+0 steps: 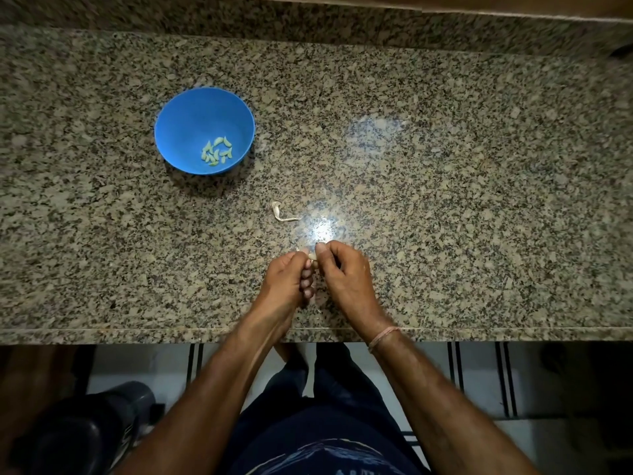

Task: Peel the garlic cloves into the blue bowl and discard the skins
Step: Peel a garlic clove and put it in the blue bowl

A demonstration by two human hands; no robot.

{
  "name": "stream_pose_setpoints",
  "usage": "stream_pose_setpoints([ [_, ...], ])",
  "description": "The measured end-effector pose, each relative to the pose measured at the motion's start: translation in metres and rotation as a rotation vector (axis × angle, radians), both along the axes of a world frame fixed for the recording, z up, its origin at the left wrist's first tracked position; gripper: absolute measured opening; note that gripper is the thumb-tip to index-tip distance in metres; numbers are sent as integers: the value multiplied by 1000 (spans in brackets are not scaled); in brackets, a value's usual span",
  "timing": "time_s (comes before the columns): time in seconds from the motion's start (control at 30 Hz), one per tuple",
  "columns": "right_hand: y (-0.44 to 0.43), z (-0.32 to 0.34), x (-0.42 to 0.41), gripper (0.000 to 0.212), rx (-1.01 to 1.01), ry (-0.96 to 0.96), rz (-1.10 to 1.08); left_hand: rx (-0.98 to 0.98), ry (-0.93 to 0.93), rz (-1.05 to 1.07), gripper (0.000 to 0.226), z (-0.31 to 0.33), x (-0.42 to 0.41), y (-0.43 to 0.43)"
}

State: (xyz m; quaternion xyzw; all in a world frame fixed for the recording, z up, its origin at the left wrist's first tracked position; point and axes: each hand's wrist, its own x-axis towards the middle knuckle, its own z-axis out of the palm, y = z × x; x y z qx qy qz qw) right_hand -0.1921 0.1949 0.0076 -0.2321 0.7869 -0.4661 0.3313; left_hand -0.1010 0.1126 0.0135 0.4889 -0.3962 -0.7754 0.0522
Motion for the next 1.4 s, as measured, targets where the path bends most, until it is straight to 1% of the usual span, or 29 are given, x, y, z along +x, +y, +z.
stream_pose_setpoints([
  [0.07,-1,-1,5,37,31,-117,-83,-111,0,-15,31,-1,1,5],
  [0.17,-3,-3,8,37,45,-256,-174,-330,-53,-121,35,-7,3,10],
  [0.27,-3,-1,5,39,17,-293,-208,-521,-115,-231,34,-14,9,11],
  [0.37,-1,-4,4,39,15,-260,-206,-591,-159,-241,24,-15,13,10],
  [0.43,0,-6,5,39,18,-185,-197,-588,-172,-201,16,-14,14,9],
  [0.57,4,-5,7,33,-11,-55,-129,-599,-139,-146,16,-11,16,6],
  [0.67,8,-7,6,28,-13,42,-80,-620,-130,-121,10,-5,18,4],
  [0.73,10,-10,5,21,-35,28,-61,-548,-115,-85,10,-3,18,2],
  [0.8,12,-11,5,15,-72,-41,-46,-382,-88,-6,12,-3,17,-2],
  [0.83,13,-10,6,14,-86,-44,-36,-324,-86,20,13,-3,18,-4],
  [0.87,14,-11,5,12,-90,-17,-22,-312,-93,20,12,-3,18,-5],
  [0.9,16,-11,5,10,-84,2,-8,-361,-109,-13,11,-2,20,-5],
  [0.93,17,-12,5,10,-71,-7,-4,-461,-126,-69,8,-2,21,-6],
  [0.97,17,-11,4,12,-62,-63,-10,-582,-136,-135,5,-1,23,-6],
  [1.03,18,-10,5,18,-63,-246,-42,-791,-118,-231,6,-2,25,-7],
  [1.07,17,-10,6,20,-64,-296,-48,-854,-105,-252,8,-4,25,-9],
  [1.1,17,-8,7,20,-70,-301,-40,-881,-96,-264,8,-6,25,-10],
  [1.13,17,-8,6,18,-61,-206,-8,-862,-93,-261,8,-6,24,-11],
  [1.17,17,-8,5,14,-52,-50,40,-785,-87,-233,7,-6,24,-12],
  [1.23,16,-15,0,10,-18,302,152,-495,-58,-104,8,-5,23,-10],
  [1.27,16,-19,-1,8,1,406,186,-348,-52,-38,11,-6,23,-8],
  [1.3,15,-21,-1,5,11,439,192,-235,-48,13,14,-8,23,-7],
  [1.33,15,-21,0,7,12,411,169,-160,-41,47,18,-10,22,-7],
  [1.4,15,-16,2,17,-57,198,69,-104,-41,68,18,-14,22,-7],
])
